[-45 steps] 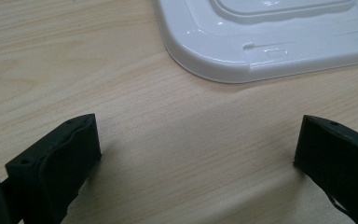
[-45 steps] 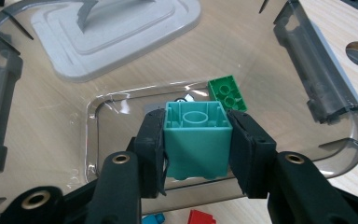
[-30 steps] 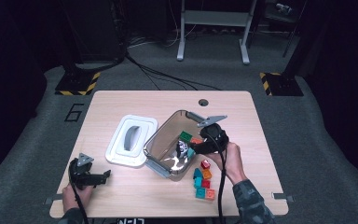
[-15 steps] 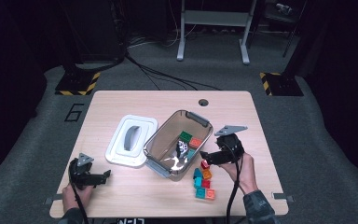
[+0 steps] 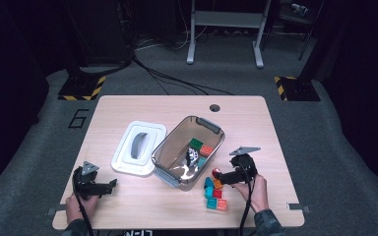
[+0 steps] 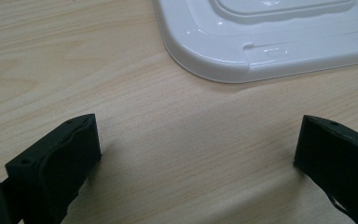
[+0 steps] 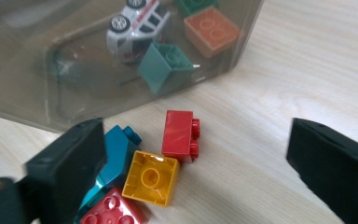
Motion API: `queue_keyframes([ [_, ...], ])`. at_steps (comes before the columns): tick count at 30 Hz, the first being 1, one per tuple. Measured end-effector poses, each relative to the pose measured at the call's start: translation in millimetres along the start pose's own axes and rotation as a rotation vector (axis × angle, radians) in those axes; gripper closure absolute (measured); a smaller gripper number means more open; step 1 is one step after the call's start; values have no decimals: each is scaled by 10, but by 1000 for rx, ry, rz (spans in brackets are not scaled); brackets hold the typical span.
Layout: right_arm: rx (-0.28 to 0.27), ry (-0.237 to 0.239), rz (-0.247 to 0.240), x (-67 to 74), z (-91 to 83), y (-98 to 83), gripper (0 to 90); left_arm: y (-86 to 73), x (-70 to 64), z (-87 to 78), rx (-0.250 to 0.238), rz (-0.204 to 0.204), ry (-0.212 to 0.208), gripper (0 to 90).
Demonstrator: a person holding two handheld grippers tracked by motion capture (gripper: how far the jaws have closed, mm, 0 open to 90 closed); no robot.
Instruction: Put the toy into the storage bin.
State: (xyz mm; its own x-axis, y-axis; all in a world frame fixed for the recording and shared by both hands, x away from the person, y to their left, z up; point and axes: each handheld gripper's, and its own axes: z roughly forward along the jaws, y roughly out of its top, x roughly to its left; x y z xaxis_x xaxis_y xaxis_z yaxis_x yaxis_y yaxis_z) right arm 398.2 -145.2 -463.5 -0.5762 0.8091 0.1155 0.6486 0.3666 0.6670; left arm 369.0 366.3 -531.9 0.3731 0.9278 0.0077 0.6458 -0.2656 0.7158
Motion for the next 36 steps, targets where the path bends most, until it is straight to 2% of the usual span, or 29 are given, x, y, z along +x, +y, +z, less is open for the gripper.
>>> queue_keyframes([
  [1,-1,-7,-1,8,39,-14,170,0,0,0,0,0,0,0],
  [3,15,-10,4,42,116,-26,249,0,0,0,0,0,0,0],
  [4,18,-29,3,52,151,-26,341,0,0,0,0,0,0,0],
  [9,61,-17,9,93,279,-5,480,0,0,0,0,0,0,0],
  [13,89,-44,12,99,331,10,586,0,-1,0,-1,-1,0,0],
  [18,114,-45,16,85,353,5,652,2,3,-5,6,2,-6,0],
  [23,89,-70,-25,115,348,0,675,1,2,-3,4,0,-4,0],
  [28,47,-72,-1,125,308,11,680,2,1,-5,6,0,0,0],
  [29,39,-67,-8,115,297,20,680,2,1,-4,6,0,0,0],
  [36,20,-65,4,81,186,53,680,2,1,-4,6,-1,0,0],
])
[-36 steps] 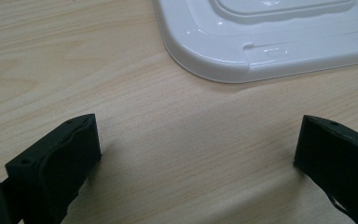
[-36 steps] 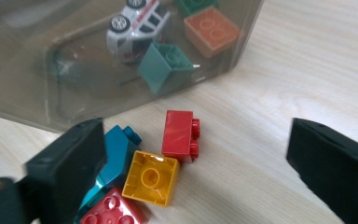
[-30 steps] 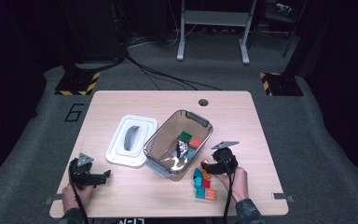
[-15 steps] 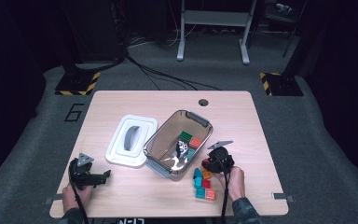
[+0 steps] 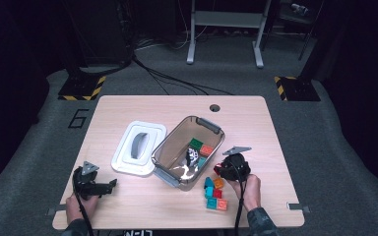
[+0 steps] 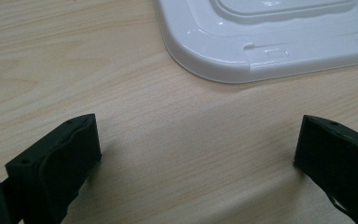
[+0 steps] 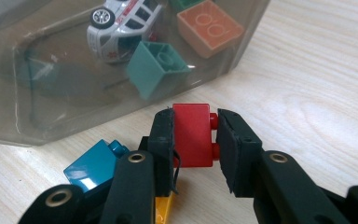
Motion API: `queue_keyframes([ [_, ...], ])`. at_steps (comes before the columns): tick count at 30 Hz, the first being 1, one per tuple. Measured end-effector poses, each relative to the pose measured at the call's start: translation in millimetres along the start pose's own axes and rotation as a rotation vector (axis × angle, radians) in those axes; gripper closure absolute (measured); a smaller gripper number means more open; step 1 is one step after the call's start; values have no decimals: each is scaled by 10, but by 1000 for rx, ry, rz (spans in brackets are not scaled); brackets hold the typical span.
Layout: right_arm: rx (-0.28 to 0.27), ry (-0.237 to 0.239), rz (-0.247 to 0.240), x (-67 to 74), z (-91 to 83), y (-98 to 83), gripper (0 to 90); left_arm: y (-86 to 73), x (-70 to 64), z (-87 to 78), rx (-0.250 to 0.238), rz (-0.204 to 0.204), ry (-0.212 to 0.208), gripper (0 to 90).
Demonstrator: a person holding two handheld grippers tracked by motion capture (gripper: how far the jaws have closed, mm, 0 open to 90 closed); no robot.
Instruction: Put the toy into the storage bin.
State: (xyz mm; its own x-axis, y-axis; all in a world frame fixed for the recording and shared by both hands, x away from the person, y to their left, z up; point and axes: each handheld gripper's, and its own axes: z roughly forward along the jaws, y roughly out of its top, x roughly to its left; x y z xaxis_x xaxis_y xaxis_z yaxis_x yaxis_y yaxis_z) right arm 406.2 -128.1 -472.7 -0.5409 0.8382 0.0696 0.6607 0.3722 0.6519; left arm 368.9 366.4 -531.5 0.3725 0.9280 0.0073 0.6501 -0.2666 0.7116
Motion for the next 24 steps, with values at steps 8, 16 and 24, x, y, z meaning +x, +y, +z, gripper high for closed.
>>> queue_keyframes([
  [8,-25,7,9,-48,-129,36,681,1,1,-2,3,1,-1,0],
  [16,-42,8,21,-51,-227,89,681,1,1,-2,3,1,-1,0],
  [24,-54,1,-2,-88,-349,132,681,1,1,-2,3,1,-1,0],
])
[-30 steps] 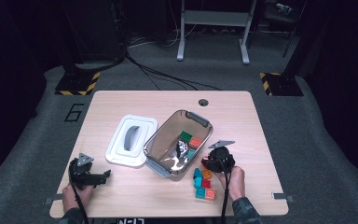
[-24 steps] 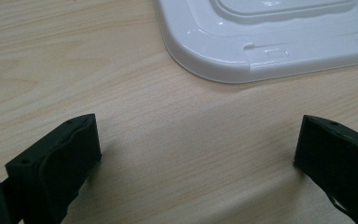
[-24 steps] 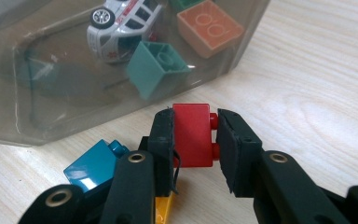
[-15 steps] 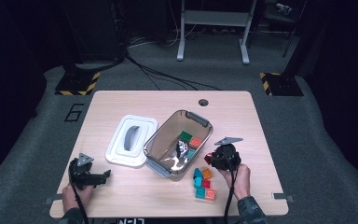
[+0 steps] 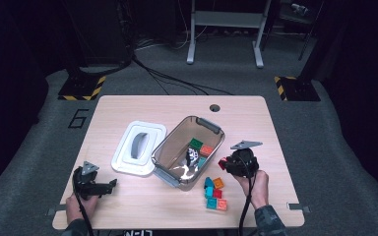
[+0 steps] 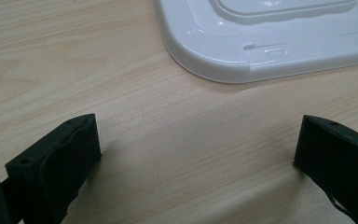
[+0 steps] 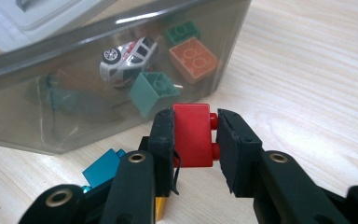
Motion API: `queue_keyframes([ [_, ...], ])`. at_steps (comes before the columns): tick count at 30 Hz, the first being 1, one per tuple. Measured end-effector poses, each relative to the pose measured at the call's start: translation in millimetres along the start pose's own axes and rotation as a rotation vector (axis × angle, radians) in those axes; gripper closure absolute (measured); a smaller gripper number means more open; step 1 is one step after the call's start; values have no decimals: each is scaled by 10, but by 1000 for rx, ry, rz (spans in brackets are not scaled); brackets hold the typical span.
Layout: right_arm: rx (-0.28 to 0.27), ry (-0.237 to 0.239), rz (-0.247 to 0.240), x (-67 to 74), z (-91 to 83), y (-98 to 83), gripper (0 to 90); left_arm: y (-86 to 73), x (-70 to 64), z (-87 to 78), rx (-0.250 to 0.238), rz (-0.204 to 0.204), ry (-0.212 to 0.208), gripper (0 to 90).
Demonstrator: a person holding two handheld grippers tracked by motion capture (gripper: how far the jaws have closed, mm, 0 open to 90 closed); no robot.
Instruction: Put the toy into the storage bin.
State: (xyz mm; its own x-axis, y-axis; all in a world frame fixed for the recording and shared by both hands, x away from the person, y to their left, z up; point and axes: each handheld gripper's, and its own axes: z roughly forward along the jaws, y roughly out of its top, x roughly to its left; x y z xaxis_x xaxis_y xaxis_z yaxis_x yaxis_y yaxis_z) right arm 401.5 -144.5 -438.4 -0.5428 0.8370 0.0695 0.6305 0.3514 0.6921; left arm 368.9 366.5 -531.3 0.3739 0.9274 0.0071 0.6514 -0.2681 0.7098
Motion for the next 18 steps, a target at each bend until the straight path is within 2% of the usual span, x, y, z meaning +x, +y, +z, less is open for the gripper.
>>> queue_keyframes([
  [1,-4,-1,21,10,-17,12,681,0,0,0,0,0,0,0],
  [7,-20,-3,-7,-16,-141,77,681,0,0,0,0,-1,0,0],
  [8,-28,-5,2,-6,-156,94,681,0,0,0,0,-1,0,0],
  [9,-24,-6,-15,-12,-180,105,681,0,0,0,0,0,0,0],
  [10,-30,-7,-3,2,-196,121,682,0,1,1,-1,-1,-2,0],
  [11,-35,-8,-28,-9,-216,134,682,0,1,0,0,0,-2,0],
  [13,-40,-11,-10,18,-263,173,682,0,1,0,-1,0,-2,0],
  [14,-46,-11,-35,6,-276,183,682,0,1,0,-1,0,-2,0],
  [16,-45,-13,-17,32,-320,224,683,0,1,0,-1,1,-2,0],
  [18,-51,-13,-36,24,-341,239,684,0,1,0,0,0,-2,0],
])
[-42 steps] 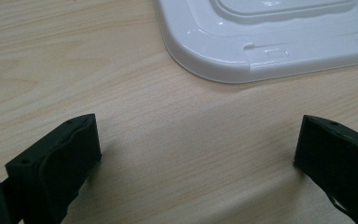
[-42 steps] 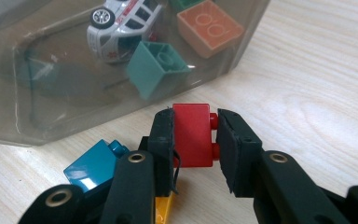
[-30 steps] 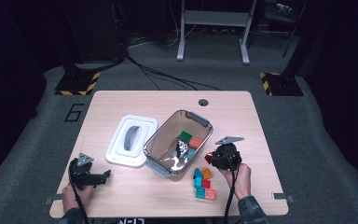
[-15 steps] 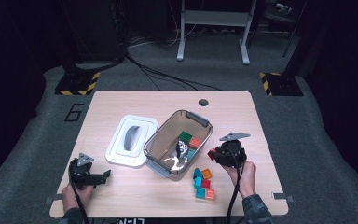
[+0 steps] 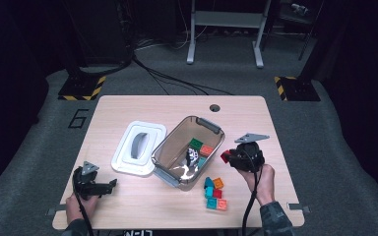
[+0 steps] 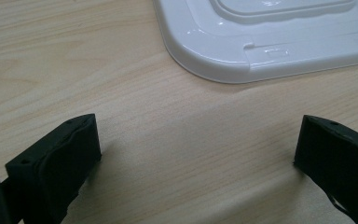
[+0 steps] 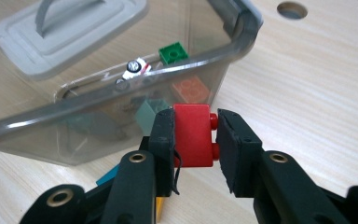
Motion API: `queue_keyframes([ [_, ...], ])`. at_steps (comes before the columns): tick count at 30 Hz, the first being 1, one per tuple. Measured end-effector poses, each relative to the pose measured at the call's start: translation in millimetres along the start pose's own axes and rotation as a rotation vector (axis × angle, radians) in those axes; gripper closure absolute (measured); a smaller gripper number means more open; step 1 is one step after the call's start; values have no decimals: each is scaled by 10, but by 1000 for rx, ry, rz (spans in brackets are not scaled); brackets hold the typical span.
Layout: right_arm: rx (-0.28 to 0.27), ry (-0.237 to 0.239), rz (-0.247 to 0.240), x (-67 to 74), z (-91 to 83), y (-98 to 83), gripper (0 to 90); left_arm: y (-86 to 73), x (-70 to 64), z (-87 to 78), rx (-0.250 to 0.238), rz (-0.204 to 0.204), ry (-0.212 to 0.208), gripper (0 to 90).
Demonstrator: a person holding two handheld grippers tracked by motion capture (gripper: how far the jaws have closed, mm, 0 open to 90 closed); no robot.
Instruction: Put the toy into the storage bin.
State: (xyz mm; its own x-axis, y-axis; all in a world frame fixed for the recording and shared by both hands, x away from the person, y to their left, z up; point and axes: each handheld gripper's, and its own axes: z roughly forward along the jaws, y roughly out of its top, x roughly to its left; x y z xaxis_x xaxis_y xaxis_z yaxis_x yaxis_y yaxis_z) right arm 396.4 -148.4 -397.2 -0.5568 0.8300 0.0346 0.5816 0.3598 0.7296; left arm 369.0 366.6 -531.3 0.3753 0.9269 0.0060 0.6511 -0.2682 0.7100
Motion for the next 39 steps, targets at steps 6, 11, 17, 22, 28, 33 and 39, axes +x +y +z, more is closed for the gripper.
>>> queue_keyframes([
  [6,-16,-3,-17,8,-102,131,688,-1,0,1,-2,-1,-1,0],
  [11,-26,-7,-16,19,-141,188,689,-1,0,1,-1,0,-1,0],
  [17,-46,-9,-37,28,-191,291,690,-1,-1,1,-2,-1,0,0],
  [22,-58,-6,-55,79,-191,422,690,0,-1,0,0,-1,1,0],
  [28,-58,6,-88,137,-102,572,690,-1,0,1,-2,0,-1,0],
  [33,-37,10,-89,199,14,667,690,-1,0,1,-2,-1,-1,0],
  [39,13,8,-108,218,199,705,689,-1,0,1,-1,0,-1,0],
])
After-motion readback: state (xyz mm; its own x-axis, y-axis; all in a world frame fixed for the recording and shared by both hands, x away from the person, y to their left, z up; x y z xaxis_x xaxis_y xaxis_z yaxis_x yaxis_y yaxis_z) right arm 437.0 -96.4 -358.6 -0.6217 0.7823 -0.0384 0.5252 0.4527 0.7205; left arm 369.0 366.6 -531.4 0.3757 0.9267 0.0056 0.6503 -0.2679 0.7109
